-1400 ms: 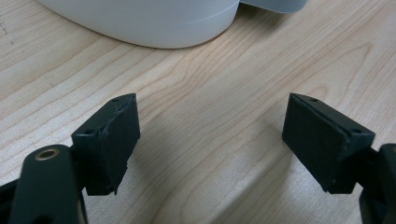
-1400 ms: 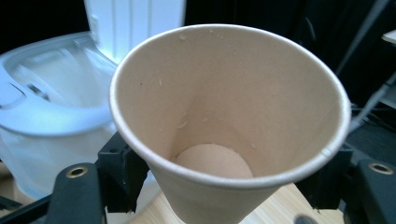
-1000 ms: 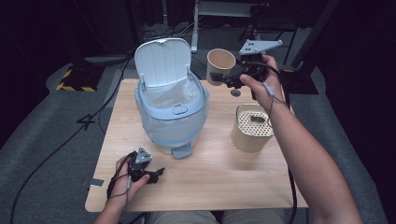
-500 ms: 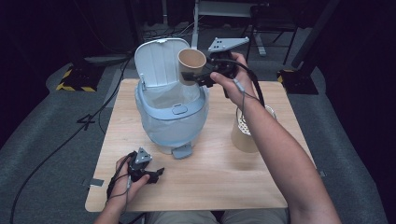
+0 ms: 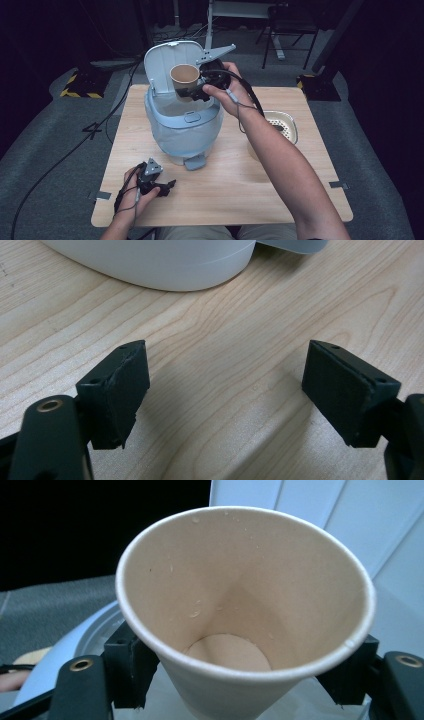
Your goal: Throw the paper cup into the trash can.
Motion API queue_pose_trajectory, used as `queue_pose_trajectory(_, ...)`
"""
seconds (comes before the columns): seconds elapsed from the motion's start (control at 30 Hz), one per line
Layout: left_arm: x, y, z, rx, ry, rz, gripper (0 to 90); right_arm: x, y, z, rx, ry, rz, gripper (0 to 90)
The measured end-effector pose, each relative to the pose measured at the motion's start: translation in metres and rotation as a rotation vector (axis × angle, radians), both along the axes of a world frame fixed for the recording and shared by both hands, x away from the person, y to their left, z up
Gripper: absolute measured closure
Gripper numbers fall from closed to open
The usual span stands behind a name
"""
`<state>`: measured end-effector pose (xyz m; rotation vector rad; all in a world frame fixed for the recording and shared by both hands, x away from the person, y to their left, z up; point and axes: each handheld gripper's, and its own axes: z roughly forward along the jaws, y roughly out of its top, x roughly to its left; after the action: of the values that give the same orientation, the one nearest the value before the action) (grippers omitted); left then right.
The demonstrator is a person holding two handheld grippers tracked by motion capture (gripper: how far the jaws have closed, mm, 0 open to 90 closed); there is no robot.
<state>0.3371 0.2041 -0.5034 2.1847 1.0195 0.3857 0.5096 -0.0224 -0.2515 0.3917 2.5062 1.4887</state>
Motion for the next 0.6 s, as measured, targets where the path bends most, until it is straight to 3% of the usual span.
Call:
queue_pose_trajectory(0.23,0.0000,0.0000,0.0000,0.000,0.000,0.000,19.6,-0.0022,0.0057,-0.0029,-0.054,-0.007,0.004,26.6)
queue_pose_trajectory(0.27,0.0000,0.0000,0.0000,0.000,0.000,0.000,19.6,-0.0025,0.0061,-0.0036,-0.058,-0.014,0.009,25.2)
queue_pose_trajectory(0.3,0.0000,0.0000,0.0000,0.000,0.000,0.000,19.6,-0.0026,0.0065,-0.0051,-0.058,-0.036,0.017,18.4)
queue_pose_trajectory(0.37,0.0000,0.0000,0.0000,0.000,0.000,0.000,19.7,-0.0034,0.0075,-0.0072,-0.032,-0.062,0.005,15.6)
queue_pose_trajectory(0.47,0.0000,0.0000,0.0000,0.000,0.000,0.000,19.7,-0.0038,0.0079,-0.0075,0.005,-0.053,-0.037,15.4)
queue_pose_trajectory(0.6,0.0000,0.0000,0.0000,0.000,0.000,0.000,19.7,-0.0045,0.0057,-0.0062,0.004,-0.066,-0.032,15.3)
